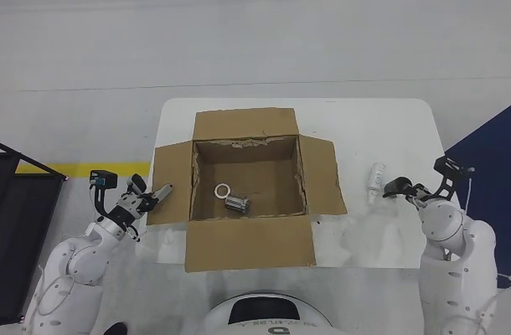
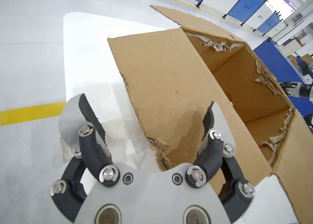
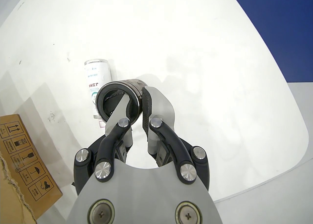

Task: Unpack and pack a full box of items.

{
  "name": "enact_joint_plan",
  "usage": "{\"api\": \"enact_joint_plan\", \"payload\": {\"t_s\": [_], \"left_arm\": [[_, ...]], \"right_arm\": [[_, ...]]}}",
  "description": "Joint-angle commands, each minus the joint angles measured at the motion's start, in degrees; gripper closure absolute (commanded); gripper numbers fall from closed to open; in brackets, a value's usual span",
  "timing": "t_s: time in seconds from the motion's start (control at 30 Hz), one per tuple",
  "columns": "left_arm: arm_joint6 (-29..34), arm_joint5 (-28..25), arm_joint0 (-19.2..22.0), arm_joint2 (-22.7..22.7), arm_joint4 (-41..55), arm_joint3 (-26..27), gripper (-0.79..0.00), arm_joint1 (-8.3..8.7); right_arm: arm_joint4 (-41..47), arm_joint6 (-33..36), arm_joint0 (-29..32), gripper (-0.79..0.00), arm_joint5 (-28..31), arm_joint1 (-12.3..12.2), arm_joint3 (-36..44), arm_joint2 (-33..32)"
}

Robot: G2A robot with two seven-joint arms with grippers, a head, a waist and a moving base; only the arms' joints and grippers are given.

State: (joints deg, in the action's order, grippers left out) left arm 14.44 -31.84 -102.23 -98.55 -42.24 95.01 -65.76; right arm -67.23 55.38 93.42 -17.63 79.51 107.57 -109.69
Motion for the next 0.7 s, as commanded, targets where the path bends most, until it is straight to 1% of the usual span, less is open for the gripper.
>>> {"api": "enact_joint_plan", "payload": {"t_s": [0.0,0.03,0.07,0.1,0.13,0.37,0.43,0.5,0.57,0.67], "left_arm": [[0.00,0.00,0.00,0.00,0.00,0.00,-0.785,0.00],[0.00,0.00,0.00,0.00,0.00,0.00,-0.785,0.00],[0.00,0.00,0.00,0.00,0.00,0.00,-0.785,0.00],[0.00,0.00,0.00,0.00,0.00,0.00,-0.785,0.00],[0.00,0.00,0.00,0.00,0.00,0.00,-0.785,0.00],[0.00,0.00,0.00,0.00,0.00,0.00,-0.785,0.00],[0.00,0.00,0.00,0.00,0.00,0.00,-0.785,0.00],[0.00,0.00,0.00,0.00,0.00,0.00,-0.785,0.00],[0.00,0.00,0.00,0.00,0.00,0.00,-0.785,0.00],[0.00,0.00,0.00,0.00,0.00,0.00,-0.785,0.00]], "right_arm": [[0.27,0.92,-0.38,0.000,0.24,-0.10,-0.44,0.19],[0.29,1.19,-0.64,0.000,0.17,-0.14,-0.63,0.24],[0.08,1.39,-0.84,-0.197,-0.27,-0.18,-0.83,0.28],[0.04,1.55,-1.07,-0.323,-0.58,-0.19,-0.83,0.50],[-0.08,1.72,-1.23,-0.785,-0.85,-0.21,-0.69,0.77],[-1.90,3.14,-0.44,-0.785,-2.50,-0.33,3.52,2.05],[-2.12,2.85,0.50,-0.785,-3.06,-0.29,6.24,2.35],[0.19,1.41,1.62,-0.785,-2.36,-0.14,10.43,2.73],[2.98,-0.58,2.95,-0.785,0.02,-0.02,15.48,3.77],[8.44,-3.14,3.93,-0.785,8.61,-0.07,21.17,7.02]]}}
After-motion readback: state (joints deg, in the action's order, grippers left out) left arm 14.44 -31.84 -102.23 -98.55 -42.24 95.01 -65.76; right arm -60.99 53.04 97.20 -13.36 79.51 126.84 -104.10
